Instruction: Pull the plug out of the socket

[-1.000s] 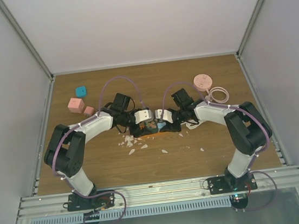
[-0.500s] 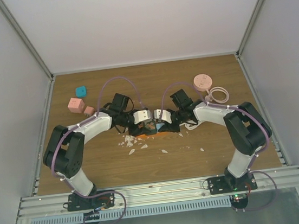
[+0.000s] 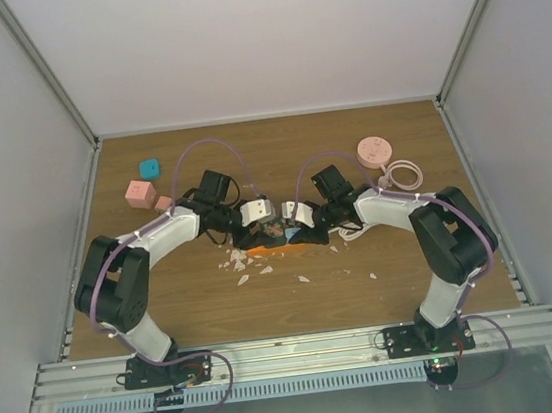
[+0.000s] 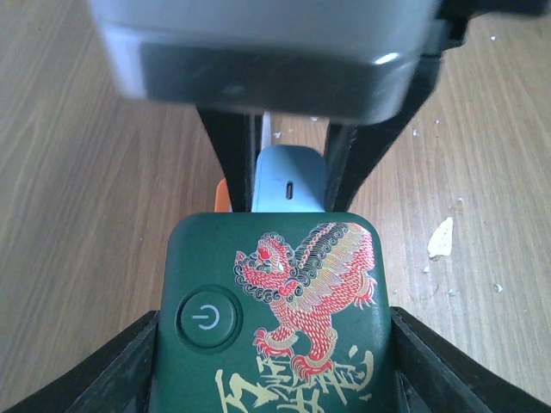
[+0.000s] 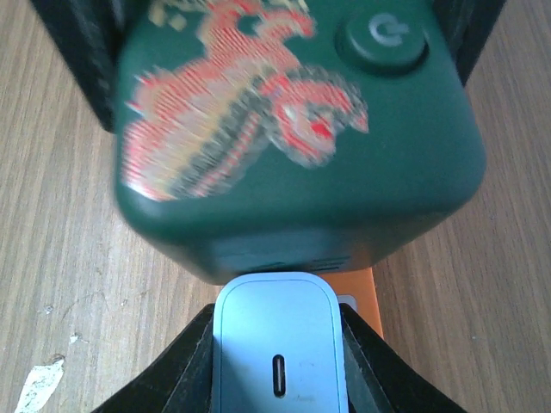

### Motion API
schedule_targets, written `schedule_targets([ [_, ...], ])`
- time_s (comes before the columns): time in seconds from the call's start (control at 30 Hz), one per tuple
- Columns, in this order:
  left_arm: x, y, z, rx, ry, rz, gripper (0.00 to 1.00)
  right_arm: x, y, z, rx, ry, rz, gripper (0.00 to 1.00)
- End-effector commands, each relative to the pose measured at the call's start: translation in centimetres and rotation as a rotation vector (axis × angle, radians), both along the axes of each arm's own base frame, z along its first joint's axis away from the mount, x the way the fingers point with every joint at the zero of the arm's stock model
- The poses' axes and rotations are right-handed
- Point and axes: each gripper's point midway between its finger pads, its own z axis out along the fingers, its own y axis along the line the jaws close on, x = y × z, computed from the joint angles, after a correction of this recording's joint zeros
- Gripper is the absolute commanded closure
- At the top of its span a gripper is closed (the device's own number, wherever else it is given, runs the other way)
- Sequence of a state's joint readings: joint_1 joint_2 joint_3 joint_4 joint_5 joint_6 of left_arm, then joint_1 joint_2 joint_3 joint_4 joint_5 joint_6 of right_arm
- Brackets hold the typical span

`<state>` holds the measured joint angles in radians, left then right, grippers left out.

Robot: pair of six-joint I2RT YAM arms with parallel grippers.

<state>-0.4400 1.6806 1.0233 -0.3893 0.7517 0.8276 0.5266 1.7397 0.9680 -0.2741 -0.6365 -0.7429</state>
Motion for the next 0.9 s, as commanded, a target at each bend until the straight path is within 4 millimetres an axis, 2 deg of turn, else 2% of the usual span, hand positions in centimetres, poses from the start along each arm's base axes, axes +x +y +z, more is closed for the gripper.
schedule_targets([
  [0.0,-1.1,-1.2,4.2,-0.136,-0.151,-0.091,0.72,0.1,-0.3,-2.3,-0.072,0.043,-0.039,0.93],
  [0.1,-1.4,-0.9,3.9,-0.117,-0.195,-0.098,0.73,0.5,-0.3,-2.5,-0.079,0.042,-0.049,0.94],
  [0.27,-1.6,-0.6,3.6,-0.102,-0.160,-0.096,0.74,0.5,-0.3,-2.4,-0.078,0.036,-0.044,0.93],
  [0.5,-0.7,0.9,4.9,-0.115,-0.108,-0.034,0.74,0.3,-0.1,-1.7,-0.062,0.029,-0.031,0.87],
  [0.73,0.4,3.7,6.2,-0.113,-0.049,0.040,0.74,0.4,0.0,-1.4,-0.052,0.027,-0.033,0.80],
  [0.87,1.9,6.4,6.9,-0.105,-0.016,0.118,0.74,0.3,0.1,-1.2,-0.046,0.027,-0.031,0.73],
])
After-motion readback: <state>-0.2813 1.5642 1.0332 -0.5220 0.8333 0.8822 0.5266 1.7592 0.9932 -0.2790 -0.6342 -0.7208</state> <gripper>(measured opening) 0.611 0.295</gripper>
